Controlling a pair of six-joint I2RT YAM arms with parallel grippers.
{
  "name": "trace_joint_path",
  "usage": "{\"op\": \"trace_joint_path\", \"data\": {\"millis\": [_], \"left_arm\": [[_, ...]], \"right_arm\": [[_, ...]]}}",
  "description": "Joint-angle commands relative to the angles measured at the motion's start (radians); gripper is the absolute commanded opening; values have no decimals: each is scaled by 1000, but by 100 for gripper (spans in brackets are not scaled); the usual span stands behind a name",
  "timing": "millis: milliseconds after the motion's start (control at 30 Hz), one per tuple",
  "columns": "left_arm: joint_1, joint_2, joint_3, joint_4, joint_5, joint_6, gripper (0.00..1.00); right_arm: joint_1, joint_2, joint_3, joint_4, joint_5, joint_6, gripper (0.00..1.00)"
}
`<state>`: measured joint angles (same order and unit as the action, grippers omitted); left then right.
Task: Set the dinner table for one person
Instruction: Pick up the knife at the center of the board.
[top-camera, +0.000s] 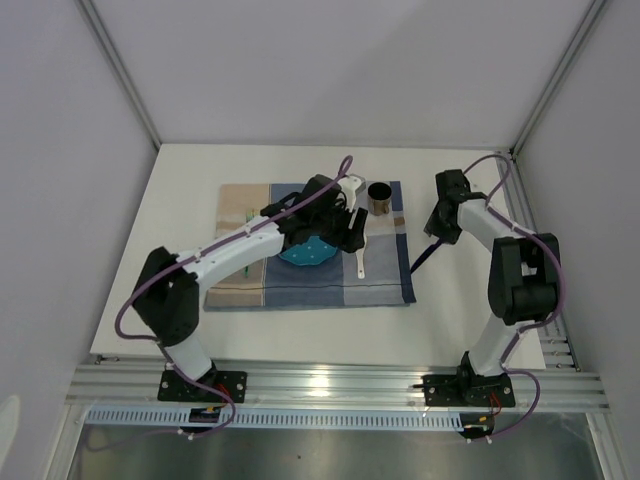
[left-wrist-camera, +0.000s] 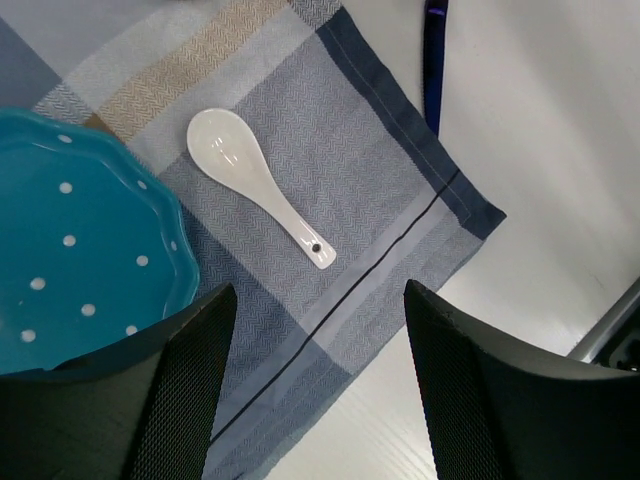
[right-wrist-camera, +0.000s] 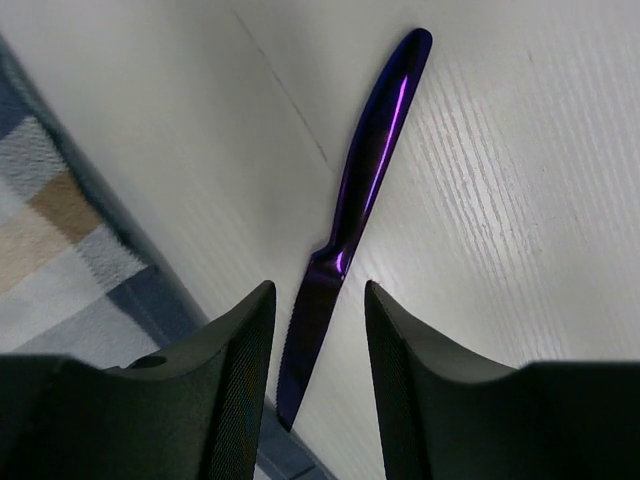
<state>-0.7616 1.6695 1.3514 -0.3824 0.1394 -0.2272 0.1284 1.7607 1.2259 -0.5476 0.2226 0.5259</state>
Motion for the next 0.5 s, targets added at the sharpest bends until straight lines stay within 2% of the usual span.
{"op": "trace_joint_path", "data": {"millis": [0,200,467], "left_arm": [[-11,64,55,43,39,2,72],[-15,190,146,51,46,9,72],[-24,95,63,59,40,-9,72]], "right_arm": [[-18,78,20,15,15,29,45],[-15,140,43,0,18,33,45],[-12,166,34,-2,21,49,35]]}}
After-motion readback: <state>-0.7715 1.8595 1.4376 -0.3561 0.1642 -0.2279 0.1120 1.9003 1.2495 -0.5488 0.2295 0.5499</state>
